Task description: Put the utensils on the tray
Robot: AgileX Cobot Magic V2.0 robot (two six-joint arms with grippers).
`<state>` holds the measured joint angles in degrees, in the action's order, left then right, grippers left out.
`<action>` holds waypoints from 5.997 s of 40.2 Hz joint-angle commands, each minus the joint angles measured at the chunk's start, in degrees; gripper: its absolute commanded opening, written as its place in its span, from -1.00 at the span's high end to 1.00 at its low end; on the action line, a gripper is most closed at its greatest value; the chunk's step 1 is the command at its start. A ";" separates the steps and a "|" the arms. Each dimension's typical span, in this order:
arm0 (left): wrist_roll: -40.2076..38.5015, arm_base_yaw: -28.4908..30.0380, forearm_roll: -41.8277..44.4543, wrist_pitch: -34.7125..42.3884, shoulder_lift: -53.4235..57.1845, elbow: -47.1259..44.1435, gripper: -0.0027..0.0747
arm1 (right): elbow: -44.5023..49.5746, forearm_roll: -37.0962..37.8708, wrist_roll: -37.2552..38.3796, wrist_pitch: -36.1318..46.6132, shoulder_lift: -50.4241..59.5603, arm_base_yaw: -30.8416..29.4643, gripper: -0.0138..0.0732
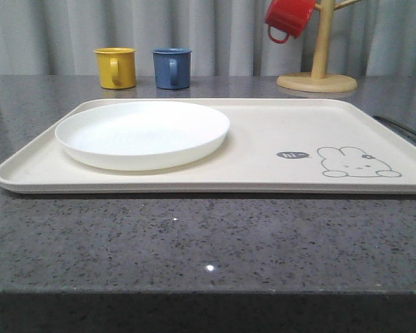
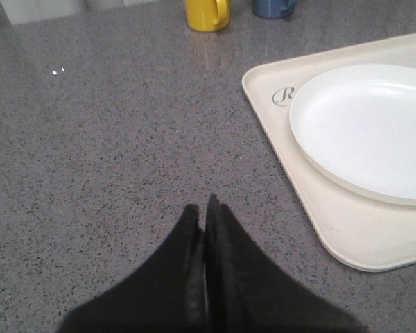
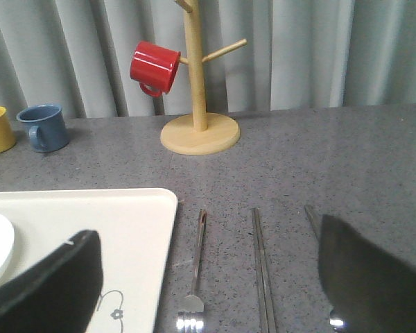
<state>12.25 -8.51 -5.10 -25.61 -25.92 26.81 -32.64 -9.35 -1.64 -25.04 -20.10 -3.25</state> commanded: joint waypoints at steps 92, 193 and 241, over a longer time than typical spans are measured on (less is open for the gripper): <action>-0.59 -0.41 -0.71 5.86 15.32 -3.47 0.98 | -38.44 -3.50 -0.42 -25.31 -66.79 2.69 -0.08; -0.59 -0.41 -0.71 5.86 15.32 -3.47 0.98 | -59.56 8.79 33.20 -33.93 -80.24 32.29 0.82; -0.59 -0.41 -0.71 5.86 15.32 -3.47 0.98 | -68.04 16.43 24.54 -51.54 -78.17 25.37 -0.07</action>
<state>12.16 -8.51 -5.15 -24.56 -9.99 21.94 -99.09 5.06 26.60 -70.04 -102.63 24.24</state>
